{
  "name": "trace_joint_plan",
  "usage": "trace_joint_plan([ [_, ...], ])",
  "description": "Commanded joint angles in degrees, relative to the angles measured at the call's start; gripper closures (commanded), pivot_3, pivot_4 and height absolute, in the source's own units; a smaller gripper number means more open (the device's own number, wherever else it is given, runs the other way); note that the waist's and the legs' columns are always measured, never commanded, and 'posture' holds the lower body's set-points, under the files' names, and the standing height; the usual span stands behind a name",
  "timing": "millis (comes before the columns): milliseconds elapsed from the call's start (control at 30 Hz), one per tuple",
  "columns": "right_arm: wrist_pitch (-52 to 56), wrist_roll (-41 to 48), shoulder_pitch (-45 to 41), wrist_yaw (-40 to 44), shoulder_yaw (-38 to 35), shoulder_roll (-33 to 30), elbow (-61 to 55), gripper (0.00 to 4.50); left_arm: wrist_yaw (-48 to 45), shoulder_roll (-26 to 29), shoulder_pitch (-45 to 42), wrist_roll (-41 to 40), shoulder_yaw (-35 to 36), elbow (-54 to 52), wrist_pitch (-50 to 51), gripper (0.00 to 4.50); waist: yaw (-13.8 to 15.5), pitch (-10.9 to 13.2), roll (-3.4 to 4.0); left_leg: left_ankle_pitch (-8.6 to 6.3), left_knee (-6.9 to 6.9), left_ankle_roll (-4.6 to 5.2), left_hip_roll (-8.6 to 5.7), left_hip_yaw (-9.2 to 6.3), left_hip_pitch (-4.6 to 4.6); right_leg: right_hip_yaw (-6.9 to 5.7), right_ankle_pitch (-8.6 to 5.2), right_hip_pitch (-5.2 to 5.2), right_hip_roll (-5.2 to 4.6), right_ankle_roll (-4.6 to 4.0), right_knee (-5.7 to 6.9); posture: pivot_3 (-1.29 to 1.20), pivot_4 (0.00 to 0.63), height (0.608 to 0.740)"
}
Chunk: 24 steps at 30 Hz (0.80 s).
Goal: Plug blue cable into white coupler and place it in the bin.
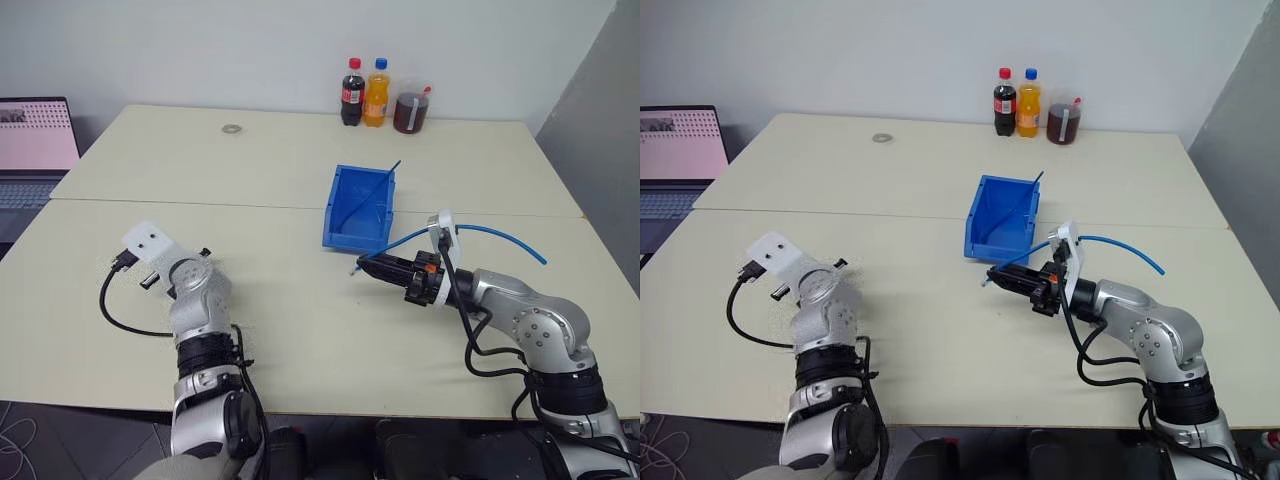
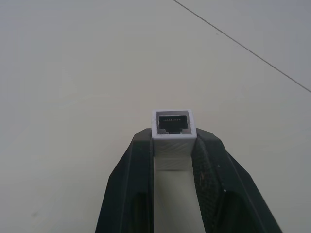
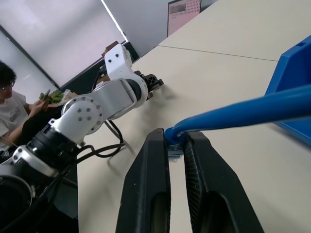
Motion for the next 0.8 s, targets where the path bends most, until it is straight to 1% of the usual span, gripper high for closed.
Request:
trace_joint_plan([
  [33, -0.91, 0.69, 0.64, -1.27, -2.52, -0.21, -4.44, 4.37, -15.45, 4.74, 4.55, -3.10, -7.07, -11.51, 4.16, 3.74, -0.08, 0.00, 0.00, 0.00, 0.00, 0.00, 0.01, -0.01, 0.00, 0.00, 0.00, 0.00, 0.00, 0.00, 0.00, 0.00, 0.150, 0.740],
  [133, -1.17, -0.04, 2.83, -1.36, -2.84, -1.80, -7.15, 4.37, -30.66, 11.87, 7.72, -5.44, -14.18, -16.69, 8.71, 3.74, -0.10, 0.00, 0.01, 0.01, -0.03, -0.02, 0.00, -0.02, 0.01, -0.04, -0.01, -0.01, 0.02, 0.01, 0.02, 0.00, 0.150, 0.740],
  [200, -1.31, -0.57, 5.12, -1.47, -2.77, -2.93, -9.62, 4.37, -41.76, 17.43, 8.94, -8.89, -18.01, -19.16, 12.87, 3.74, -0.02, 0.00, 0.01, 0.01, -0.05, -0.02, 0.00, -0.01, 0.02, -0.05, -0.05, -0.01, 0.05, 0.05, 0.02, 0.00, 0.150, 0.740],
  [233, -1.33, -0.63, 6.31, -1.60, -2.85, -3.36, -10.79, 4.37, -47.30, 20.42, 9.24, -10.24, -19.85, -20.11, 14.35, 3.74, -0.01, 0.00, 0.01, 0.01, -0.05, -0.02, 0.02, -0.02, 0.02, -0.05, -0.07, -0.01, 0.04, 0.07, 0.01, 0.00, 0.150, 0.740],
  [300, -1.41, -0.86, 9.07, -1.87, -3.10, -4.37, -13.21, 4.37, -61.72, 28.34, 9.09, -11.19, -25.46, -21.87, 13.90, 3.74, -0.10, 0.01, 0.02, 0.01, -0.07, -0.02, 0.01, -0.01, 0.03, -0.01, -0.15, -0.01, 0.03, 0.19, 0.00, 0.00, 0.150, 0.740],
  [333, -1.43, -1.03, 9.96, -2.01, -3.08, -4.67, -14.04, 4.37, -66.93, 31.09, 8.58, -12.14, -27.06, -22.20, 14.41, 3.74, -0.13, 0.02, 0.04, 0.01, -0.09, -0.02, 0.00, 0.00, 0.02, -0.01, -0.15, -0.03, 0.03, 0.18, -0.01, 0.00, 0.150, 0.740],
  [367, -1.50, -1.27, 10.84, -2.13, -3.03, -5.05, -14.85, 4.37, -73.15, 34.04, 7.84, -12.49, -29.01, -22.50, 13.27, 3.74, -0.14, 0.03, 0.04, 0.00, -0.13, -0.01, 0.03, 0.04, 0.09, 0.01, -0.15, -0.03, 0.03, 0.19, -0.01, 0.00, 0.150, 0.740],
  [433, -1.67, -1.57, 11.85, -2.39, -2.84, -5.53, -15.79, 4.37, -82.27, 38.28, 6.59, -12.70, -31.90, -22.40, 11.03, 3.74, -0.22, 0.04, 0.04, 0.01, -0.21, -0.01, -0.03, 0.06, 0.08, 0.02, -0.19, -0.06, 0.08, 0.14, -0.05, 0.00, 0.150, 0.740],
  [467, -1.89, -1.89, 12.71, -2.37, -2.72, -6.04, -16.42, 4.37, -88.96, 41.44, 5.78, -12.26, -34.47, -22.55, 9.27, 3.74, -0.19, 0.07, 0.09, 0.01, -0.27, -0.01, 0.01, 0.06, 0.13, 0.01, -0.20, -0.06, 0.07, 0.11, -0.04, 0.00, 0.150, 0.740],
  [533, -2.42, -3.05, 14.23, -1.94, -2.01, -7.18, -17.52, 4.37, -101.58, 47.11, 4.32, -9.30, -39.81, -21.84, 3.95, 3.74, -0.20, 0.08, 0.10, 0.02, -0.33, 0.00, -0.04, 0.15, 0.12, 0.05, -0.22, -0.11, 0.09, 0.09, -0.05, 0.00, 0.150, 0.740],
  [567, -2.86, -3.87, 14.92, -1.62, -1.56, -7.77, -17.97, 4.37, -106.14, 48.83, 3.59, -8.00, -42.03, -21.09, 1.39, 3.74, -0.20, 0.08, 0.11, 0.02, -0.38, 0.00, -0.06, 0.18, 0.16, 0.03, -0.26, -0.12, 0.14, 0.01, -0.06, 0.00, 0.150, 0.740],
  [633, -3.54, -4.95, 15.56, -1.28, -0.91, -8.39, -18.35, 4.37, -109.78, 49.64, 2.86, -5.11, -44.42, -18.96, -3.48, 3.74, -0.24, 0.11, 0.16, 0.02, -0.48, 0.00, -0.01, 0.17, 0.21, 0.08, -0.32, -0.12, 0.12, -0.08, -0.03, 0.00, 0.150, 0.740],
  [733, -5.13, -7.19, 16.38, -1.08, 0.28, -8.83, -18.47, 4.37, -113.87, 48.69, 2.42, -0.23, -47.98, -14.22, -11.75, 3.74, -0.24, 0.11, 0.16, 0.01, -0.50, 0.01, 0.00, 0.20, 0.18, 0.03, -0.38, -0.14, 0.19, -0.17, -0.03, 0.00, 0.150, 0.740],
  [800, -5.90, -8.08, 16.50, -1.16, 0.87, -8.71, -18.45, 4.37, -115.31, 47.40, 2.01, 1.72, -49.46, -11.76, -14.76, 3.74, -0.21, 0.11, 0.16, 0.01, -0.49, 0.01, 0.00, 0.20, 0.12, 0.02, -0.38, -0.20, 0.26, -0.18, -0.03, 0.00, 0.150, 0.740],
])
